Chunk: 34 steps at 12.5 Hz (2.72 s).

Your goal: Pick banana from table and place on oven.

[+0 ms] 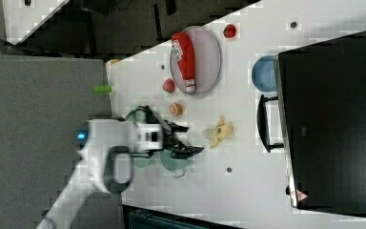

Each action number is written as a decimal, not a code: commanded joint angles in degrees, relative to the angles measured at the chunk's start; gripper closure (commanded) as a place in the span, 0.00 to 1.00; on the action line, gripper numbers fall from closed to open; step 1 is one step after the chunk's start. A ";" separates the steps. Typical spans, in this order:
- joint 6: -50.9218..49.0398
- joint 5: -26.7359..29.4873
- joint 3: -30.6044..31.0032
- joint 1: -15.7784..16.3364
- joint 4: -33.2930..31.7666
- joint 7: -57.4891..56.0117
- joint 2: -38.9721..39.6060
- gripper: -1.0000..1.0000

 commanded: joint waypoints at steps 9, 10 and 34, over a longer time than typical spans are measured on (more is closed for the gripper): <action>21.00 -0.20 1.17 1.01 -3.27 -0.92 13.75 0.00; 22.38 -0.20 1.17 1.02 -3.20 -0.82 14.88 0.00; -31.44 0.51 -7.69 -1.26 24.21 -2.04 -14.74 0.76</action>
